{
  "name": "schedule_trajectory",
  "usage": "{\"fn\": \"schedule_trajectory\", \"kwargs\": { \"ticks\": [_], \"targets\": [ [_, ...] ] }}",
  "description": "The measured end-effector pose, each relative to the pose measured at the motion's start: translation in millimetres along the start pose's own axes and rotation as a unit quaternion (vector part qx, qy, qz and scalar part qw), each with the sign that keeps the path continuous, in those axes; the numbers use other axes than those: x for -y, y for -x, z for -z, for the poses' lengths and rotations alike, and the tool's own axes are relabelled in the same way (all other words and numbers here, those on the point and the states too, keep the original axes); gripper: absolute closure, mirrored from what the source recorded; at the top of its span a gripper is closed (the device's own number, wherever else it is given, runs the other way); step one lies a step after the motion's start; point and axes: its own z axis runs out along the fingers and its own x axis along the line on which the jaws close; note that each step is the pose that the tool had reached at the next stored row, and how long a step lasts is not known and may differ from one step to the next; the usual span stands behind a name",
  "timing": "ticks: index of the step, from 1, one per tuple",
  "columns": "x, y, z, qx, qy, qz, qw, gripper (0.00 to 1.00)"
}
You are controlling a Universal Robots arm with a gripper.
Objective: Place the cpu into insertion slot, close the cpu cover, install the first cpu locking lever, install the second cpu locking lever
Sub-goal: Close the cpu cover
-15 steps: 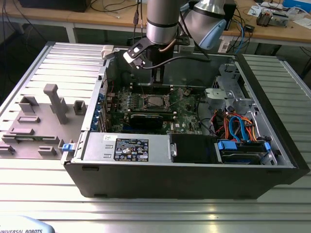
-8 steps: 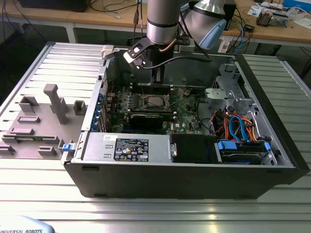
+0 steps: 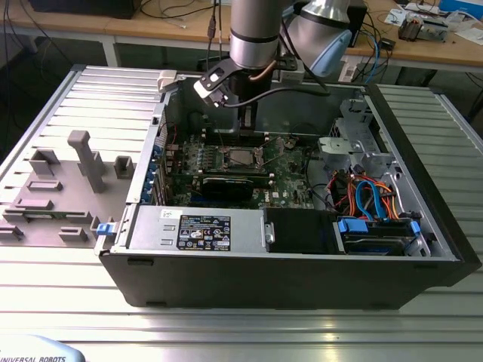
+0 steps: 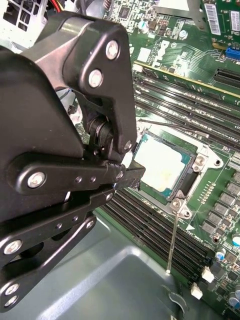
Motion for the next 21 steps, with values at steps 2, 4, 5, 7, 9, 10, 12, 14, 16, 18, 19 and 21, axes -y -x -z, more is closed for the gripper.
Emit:
{"fn": "schedule_trajectory", "kwargs": {
  "ticks": [2,4,5,7,9,10,12,14,16,18,19,21],
  "targets": [
    [-1.7,0.0,0.0,0.0,0.0,0.0,1.0,0.89],
    [-2.6,0.0,0.0,0.0,0.0,0.0,1.0,0.89],
    [-2.9,0.0,0.0,0.0,0.0,0.0,1.0,0.89],
    [-3.3,0.0,0.0,0.0,0.0,0.0,1.0,0.89],
    [-3.4,0.0,0.0,0.0,0.0,0.0,1.0,0.89],
    [-3.4,-0.1,0.0,0.0,0.0,0.0,1.0,0.89],
    [-3.5,-0.1,0.2,-0.0001,0.0,0.0,1.0,0.89],
    [-3.4,-0.1,0.7,0.0001,0.0,0.0,1.0,0.89],
    [-3.5,-0.1,1.2,0.0,0.0,0.0,1.0,0.89],
    [-3.5,-0.1,2.0,0.0001,0.0,0.0,1.0,0.89],
    [-3.5,-0.1,2.4,0.0,0.0,0.0,1.0,0.89],
    [-3.5,-0.1,2.5,-0.0001,0.0001,0.0,1.0,0.89]
  ]
}}
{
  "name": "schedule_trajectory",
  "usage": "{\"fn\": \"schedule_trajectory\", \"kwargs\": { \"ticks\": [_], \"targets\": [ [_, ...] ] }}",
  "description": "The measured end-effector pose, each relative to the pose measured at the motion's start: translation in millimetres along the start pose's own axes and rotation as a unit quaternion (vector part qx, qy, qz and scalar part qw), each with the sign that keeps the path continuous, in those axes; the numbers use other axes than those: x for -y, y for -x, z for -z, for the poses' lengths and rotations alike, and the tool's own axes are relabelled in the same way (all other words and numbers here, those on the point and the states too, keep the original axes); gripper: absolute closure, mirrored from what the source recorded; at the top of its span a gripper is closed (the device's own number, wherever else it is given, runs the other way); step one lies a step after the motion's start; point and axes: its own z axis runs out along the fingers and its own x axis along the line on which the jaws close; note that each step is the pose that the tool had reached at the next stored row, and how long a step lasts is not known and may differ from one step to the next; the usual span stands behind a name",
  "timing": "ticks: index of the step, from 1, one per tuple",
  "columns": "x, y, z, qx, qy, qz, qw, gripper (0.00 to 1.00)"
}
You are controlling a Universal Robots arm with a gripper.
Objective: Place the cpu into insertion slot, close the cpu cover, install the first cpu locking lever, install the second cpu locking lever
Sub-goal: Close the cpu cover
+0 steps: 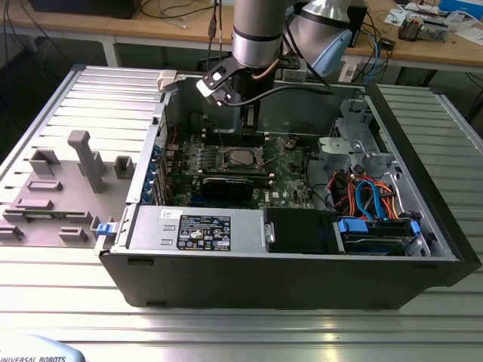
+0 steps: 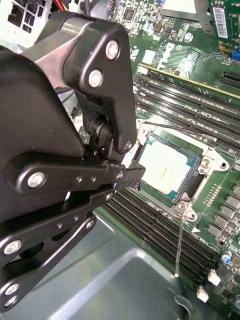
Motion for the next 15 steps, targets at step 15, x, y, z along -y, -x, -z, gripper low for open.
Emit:
{"fn": "schedule_trajectory", "kwargs": {
  "ticks": [15],
  "targets": [
    [0.0,-0.1,4.6,0.0001,-0.0001,0.0,1.0,0.89]
  ]
}}
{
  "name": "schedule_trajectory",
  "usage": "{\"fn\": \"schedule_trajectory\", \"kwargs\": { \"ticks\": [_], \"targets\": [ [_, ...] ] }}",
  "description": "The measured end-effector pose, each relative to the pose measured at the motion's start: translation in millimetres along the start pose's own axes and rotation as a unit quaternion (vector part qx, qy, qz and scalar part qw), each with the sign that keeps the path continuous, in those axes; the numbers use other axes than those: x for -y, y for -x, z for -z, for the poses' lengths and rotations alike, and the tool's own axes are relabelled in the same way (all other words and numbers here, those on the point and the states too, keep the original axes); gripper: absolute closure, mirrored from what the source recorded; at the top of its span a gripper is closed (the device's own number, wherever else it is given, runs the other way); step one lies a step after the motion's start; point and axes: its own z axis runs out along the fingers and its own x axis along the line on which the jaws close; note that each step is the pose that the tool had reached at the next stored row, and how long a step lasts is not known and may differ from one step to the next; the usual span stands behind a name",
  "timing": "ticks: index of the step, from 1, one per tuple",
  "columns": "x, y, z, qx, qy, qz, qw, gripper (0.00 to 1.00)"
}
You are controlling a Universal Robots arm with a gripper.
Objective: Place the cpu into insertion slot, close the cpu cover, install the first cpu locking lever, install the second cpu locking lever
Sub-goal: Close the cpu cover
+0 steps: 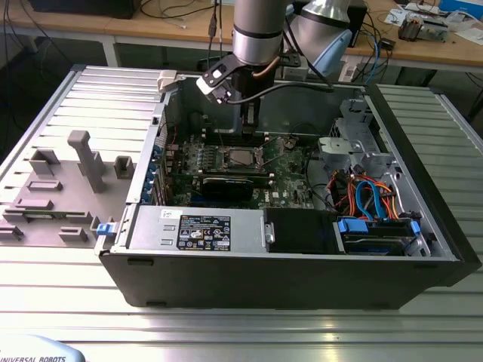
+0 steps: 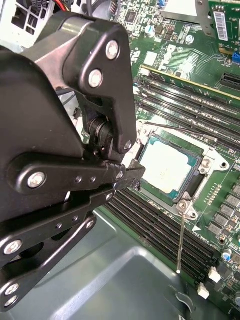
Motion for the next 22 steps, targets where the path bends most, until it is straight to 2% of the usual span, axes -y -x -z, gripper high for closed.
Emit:
{"fn": "schedule_trajectory", "kwargs": {
  "ticks": [16,22],
  "targets": [
    [0.0,0.0,2.4,0.0,0.0,0.0,1.0,0.89],
    [-3.8,-0.1,2.4,0.0,0.0,0.0,1.0,0.89]
  ]
}}
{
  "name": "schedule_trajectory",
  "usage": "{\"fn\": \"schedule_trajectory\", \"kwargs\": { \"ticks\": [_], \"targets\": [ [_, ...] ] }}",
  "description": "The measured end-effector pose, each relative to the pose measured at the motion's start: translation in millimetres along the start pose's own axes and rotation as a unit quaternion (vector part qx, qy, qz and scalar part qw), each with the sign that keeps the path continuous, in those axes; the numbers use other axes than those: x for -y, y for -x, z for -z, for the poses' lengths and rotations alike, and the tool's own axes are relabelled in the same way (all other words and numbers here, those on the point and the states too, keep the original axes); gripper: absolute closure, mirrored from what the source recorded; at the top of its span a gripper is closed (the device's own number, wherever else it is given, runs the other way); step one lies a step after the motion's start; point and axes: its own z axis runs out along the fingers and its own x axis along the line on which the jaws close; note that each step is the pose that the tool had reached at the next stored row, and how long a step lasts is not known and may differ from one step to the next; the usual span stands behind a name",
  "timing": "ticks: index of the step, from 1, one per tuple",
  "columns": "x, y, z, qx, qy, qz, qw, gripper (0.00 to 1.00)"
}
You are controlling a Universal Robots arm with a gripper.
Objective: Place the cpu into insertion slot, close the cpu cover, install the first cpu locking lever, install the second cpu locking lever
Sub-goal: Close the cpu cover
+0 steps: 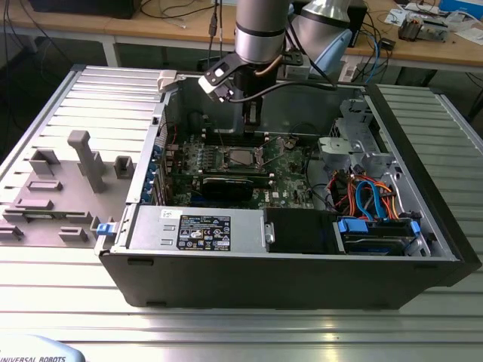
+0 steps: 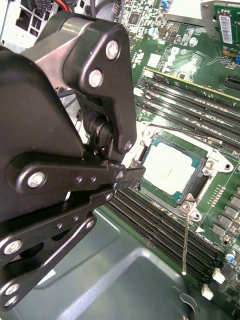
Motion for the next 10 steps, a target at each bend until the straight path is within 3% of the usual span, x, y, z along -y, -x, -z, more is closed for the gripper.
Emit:
{"fn": "schedule_trajectory", "kwargs": {
  "ticks": [10],
  "targets": [
    [-0.9,0.0,0.0,0.0,0.0,0.0,1.0,0.89]
  ]
}}
